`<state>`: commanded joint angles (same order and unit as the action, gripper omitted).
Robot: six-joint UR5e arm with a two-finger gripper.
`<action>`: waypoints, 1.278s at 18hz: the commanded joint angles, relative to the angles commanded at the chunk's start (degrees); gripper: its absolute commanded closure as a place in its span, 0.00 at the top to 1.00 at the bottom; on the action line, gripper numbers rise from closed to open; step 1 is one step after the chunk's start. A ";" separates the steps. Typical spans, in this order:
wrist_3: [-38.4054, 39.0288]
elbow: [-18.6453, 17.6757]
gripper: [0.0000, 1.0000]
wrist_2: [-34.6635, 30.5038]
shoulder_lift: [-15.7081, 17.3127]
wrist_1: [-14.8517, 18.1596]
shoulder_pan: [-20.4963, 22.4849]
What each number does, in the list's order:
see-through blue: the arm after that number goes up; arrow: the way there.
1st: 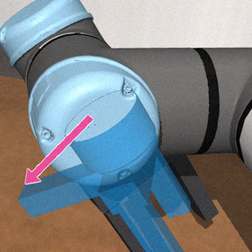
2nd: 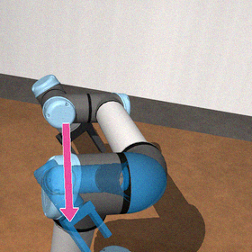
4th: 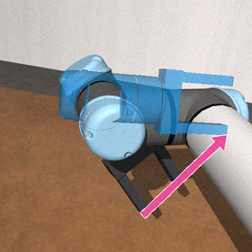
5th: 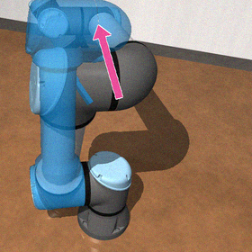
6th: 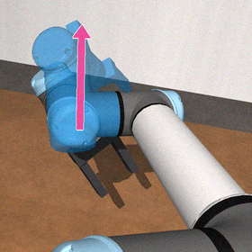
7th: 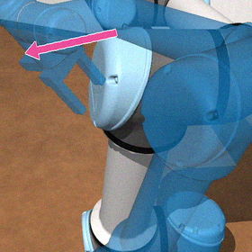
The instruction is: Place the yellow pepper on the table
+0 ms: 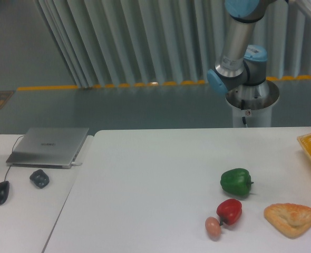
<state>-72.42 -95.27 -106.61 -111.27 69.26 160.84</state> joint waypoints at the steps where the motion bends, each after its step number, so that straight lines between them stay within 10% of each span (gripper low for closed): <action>1: 0.00 0.26 0.64 0.00 0.00 0.09 0.00; 13: -0.26 3.07 0.42 0.00 1.14 1.93 -0.61; 23: 2.10 11.16 0.42 12.21 2.46 12.74 -4.04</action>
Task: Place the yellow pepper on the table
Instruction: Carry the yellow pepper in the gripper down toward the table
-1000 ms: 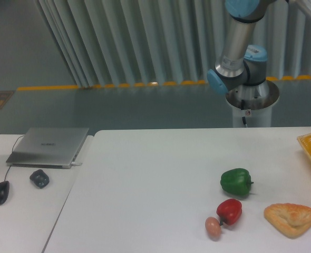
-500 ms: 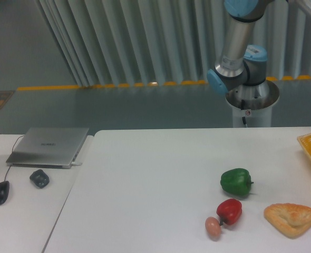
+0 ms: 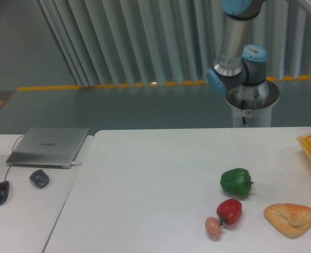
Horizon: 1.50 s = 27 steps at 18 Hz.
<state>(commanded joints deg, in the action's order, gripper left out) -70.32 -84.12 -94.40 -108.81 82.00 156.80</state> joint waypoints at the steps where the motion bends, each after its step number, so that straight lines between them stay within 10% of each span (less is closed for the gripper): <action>1: 1.23 0.18 0.42 0.18 0.00 0.09 -0.70; 15: 22.50 4.57 0.42 18.45 -1.76 -1.57 -10.63; 27: 32.09 3.78 0.43 14.50 -6.33 -6.94 -18.11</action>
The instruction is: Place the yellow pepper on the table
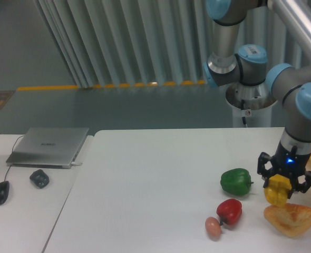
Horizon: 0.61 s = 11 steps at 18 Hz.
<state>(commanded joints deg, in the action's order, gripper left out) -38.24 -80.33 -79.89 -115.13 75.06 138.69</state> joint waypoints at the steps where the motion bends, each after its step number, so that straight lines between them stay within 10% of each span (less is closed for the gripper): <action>1: 0.00 -0.09 0.44 0.00 -0.09 0.00 0.00; 4: -0.08 -0.70 0.50 -0.61 -0.35 -0.09 -0.09; 9: -0.87 -0.70 1.00 -7.81 -0.79 -0.09 -1.84; 11: -0.88 -0.70 1.00 -8.00 -0.88 -0.17 -2.02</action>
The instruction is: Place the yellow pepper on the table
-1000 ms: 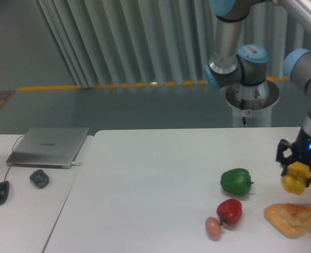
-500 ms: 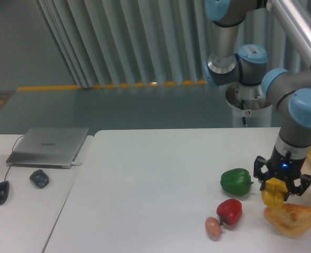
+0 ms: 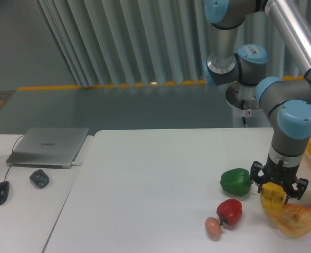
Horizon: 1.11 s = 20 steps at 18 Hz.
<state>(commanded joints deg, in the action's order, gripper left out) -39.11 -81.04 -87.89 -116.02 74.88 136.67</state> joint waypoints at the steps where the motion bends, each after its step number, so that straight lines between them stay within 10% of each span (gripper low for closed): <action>1: -0.44 -0.26 1.00 0.00 0.00 -0.52 -0.26; 5: -1.40 -1.40 1.00 -3.24 0.44 -5.62 -0.88; 20: -28.47 -1.58 1.00 -6.86 6.33 -5.01 3.86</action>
